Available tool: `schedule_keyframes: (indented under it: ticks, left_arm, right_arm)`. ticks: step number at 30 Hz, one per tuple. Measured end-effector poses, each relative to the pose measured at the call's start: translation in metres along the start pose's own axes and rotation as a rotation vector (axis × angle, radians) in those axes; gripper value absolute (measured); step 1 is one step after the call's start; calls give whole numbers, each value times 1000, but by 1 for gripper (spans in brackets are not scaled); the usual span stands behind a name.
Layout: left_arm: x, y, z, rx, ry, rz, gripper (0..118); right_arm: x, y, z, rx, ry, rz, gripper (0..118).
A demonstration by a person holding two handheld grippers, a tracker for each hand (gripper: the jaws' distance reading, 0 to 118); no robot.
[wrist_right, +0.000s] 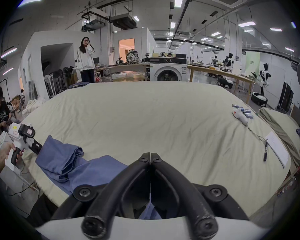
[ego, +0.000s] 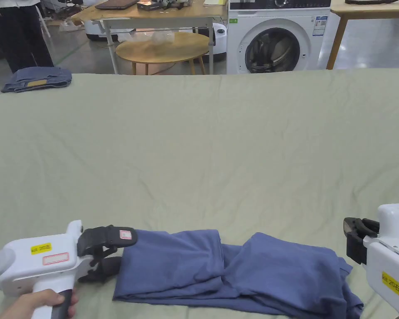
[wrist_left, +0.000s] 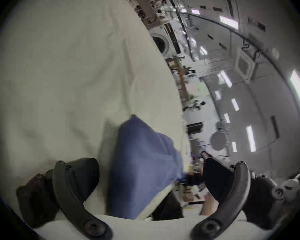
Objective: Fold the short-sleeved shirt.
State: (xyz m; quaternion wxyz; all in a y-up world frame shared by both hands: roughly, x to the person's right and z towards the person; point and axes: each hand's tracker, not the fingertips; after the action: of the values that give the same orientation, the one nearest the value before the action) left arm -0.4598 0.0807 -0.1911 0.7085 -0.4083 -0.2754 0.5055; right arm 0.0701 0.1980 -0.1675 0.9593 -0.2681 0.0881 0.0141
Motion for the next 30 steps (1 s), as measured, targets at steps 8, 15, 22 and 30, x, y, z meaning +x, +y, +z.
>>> schedule_keyframes:
  ticks: [8,15,22,30]
  left_arm:
    - [-24,-2,-23,-36,127,-35,6]
    - [-21,17,34,21,119,-47,5]
    - [20,22,109,159,248,-85,5]
    - [86,0,77,143,333,-164,5]
  right_arm:
    - [-3,-2,1,-3,16,4,0]
    - [-1,-2,2,-3,15,5,0]
    - [-2,2,3,33,1,13,0]
    - [-5,8,3,43,21,11,0]
